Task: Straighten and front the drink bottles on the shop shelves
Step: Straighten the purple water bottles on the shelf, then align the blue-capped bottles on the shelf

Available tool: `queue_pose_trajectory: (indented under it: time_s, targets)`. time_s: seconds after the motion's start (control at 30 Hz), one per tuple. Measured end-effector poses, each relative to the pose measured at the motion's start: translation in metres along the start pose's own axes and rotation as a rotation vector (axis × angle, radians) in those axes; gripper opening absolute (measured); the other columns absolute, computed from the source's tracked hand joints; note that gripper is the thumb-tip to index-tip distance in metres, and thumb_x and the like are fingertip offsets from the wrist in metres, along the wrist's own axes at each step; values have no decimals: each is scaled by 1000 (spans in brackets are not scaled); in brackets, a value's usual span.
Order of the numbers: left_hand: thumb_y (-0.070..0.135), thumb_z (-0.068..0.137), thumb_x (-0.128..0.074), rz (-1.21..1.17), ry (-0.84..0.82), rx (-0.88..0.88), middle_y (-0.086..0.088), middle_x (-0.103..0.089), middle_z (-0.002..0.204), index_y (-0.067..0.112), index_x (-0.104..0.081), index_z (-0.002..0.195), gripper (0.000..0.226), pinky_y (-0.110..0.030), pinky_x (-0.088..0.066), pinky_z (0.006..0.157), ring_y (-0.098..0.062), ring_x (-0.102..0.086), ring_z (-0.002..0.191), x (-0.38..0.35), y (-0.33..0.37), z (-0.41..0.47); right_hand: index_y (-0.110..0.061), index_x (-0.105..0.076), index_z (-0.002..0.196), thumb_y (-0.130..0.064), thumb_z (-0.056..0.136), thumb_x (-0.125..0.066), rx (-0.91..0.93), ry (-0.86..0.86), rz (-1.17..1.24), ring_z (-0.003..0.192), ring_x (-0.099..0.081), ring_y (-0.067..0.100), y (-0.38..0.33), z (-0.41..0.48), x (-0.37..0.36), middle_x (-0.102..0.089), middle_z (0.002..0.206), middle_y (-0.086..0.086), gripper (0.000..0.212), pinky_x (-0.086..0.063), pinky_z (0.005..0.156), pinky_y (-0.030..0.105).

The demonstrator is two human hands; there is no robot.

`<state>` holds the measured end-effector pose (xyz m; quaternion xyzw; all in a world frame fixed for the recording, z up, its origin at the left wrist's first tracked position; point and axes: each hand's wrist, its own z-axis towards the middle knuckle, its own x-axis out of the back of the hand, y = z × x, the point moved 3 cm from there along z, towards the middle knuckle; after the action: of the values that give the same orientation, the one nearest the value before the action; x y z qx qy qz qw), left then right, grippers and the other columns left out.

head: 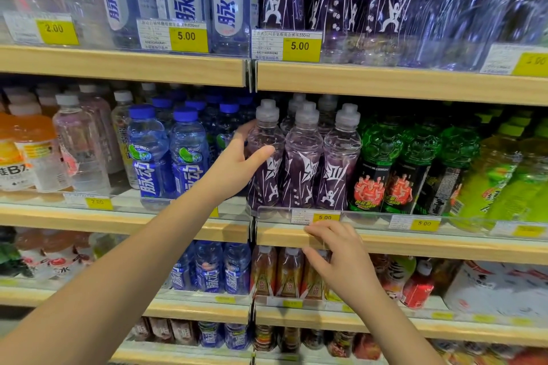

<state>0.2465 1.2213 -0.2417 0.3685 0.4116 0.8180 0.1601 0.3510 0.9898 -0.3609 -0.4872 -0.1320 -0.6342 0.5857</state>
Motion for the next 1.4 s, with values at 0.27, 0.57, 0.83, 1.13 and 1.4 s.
queue_pose_trajectory:
  time_s: [0.27,0.57,0.83,1.13,1.4]
  targets:
    - [53,92,-61,62,7,41,37,-50,115,43,-26,146,65,-16,-40,84,22,-50,102,-4,1,-9,-33,-64,132,-44,96,-65,-5,-40,-4,115,-42,1,0,3,2,-53,123,-23,38,-37,102,25]
    - [69,66,-71,121,6,98,6,-20,162,38,-9,155,113,-48,-38,114,-12,-33,142,1,12,-53,-38,-56,139,-48,97,-62,-4,-183,47,116,-42,-3,0,12,16,-51,126,-25,43,-41,105,25]
    - [53,89,-64,478,-24,-87,18,-18,153,33,-24,153,78,-30,-31,114,-8,-29,142,-17,48,-106,-42,-47,146,-48,96,-65,36,-120,143,125,-40,-10,-11,10,75,-43,135,-29,53,-32,102,17]
    - [52,90,-62,554,-105,-213,17,-23,151,35,-32,150,68,-24,-38,104,-6,-34,137,-64,91,-130,-38,-45,148,-46,95,-66,42,-8,-40,129,-42,-1,-6,-28,147,-41,143,-21,58,-33,105,19]
    - [56,89,-58,450,-252,-364,15,-26,148,36,-33,148,67,-31,-34,110,-10,-30,140,-114,114,-131,-37,-46,148,-50,95,-64,-191,75,-148,124,-50,5,10,-81,182,-40,146,-19,57,-53,95,34]
